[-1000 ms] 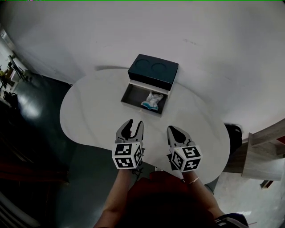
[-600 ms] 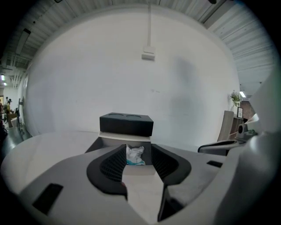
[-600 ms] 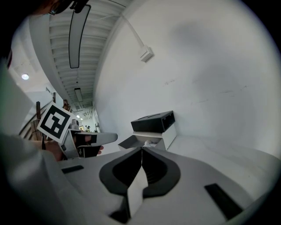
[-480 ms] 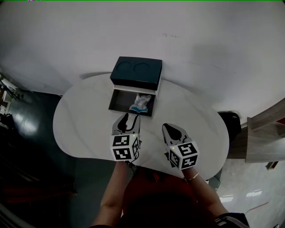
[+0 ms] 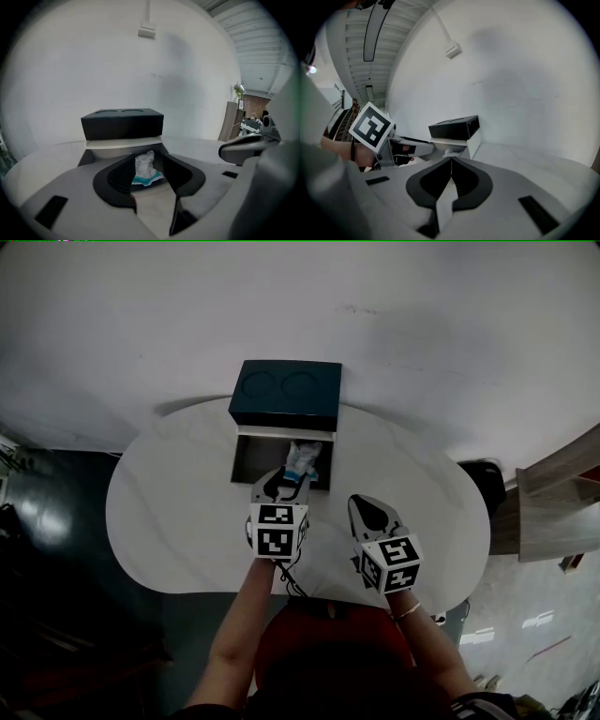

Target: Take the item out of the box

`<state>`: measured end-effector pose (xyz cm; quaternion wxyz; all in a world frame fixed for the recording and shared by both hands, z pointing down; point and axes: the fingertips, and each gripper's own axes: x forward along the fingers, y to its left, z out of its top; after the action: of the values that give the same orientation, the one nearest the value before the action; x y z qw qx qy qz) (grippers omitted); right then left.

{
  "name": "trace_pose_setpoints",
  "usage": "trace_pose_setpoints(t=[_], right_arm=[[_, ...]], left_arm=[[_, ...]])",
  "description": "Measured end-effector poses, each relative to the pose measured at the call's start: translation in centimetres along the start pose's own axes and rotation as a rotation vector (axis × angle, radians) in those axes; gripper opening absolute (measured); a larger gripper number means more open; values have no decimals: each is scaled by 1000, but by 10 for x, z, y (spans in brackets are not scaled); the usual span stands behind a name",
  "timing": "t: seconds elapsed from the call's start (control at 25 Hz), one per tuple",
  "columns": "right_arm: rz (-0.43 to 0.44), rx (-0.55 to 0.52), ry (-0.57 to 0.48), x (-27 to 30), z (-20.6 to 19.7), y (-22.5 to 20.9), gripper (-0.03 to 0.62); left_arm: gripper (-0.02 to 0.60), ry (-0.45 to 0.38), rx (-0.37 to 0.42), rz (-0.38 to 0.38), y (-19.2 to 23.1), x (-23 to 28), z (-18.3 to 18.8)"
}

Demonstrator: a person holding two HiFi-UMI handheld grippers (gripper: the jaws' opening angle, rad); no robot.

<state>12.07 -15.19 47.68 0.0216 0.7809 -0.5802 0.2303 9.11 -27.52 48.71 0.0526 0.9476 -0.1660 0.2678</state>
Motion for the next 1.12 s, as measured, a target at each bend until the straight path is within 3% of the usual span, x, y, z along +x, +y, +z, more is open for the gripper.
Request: trace_pose_setpoints(t=[0.24, 0.6, 0.92, 1.12], right_arm=[[-52, 27, 13, 12, -3, 0, 15], [-109, 41, 34, 25, -8, -9, 15], [-125, 62, 46, 37, -12, -17, 15], [-123, 74, 56, 43, -15, -21, 15]], left_arm=[[178, 76, 106, -65, 2, 24, -3], [178, 164, 177, -140, 3, 54, -8], [178, 288, 265, -173, 2, 70, -23], [178, 370, 287, -156, 3, 76, -31]])
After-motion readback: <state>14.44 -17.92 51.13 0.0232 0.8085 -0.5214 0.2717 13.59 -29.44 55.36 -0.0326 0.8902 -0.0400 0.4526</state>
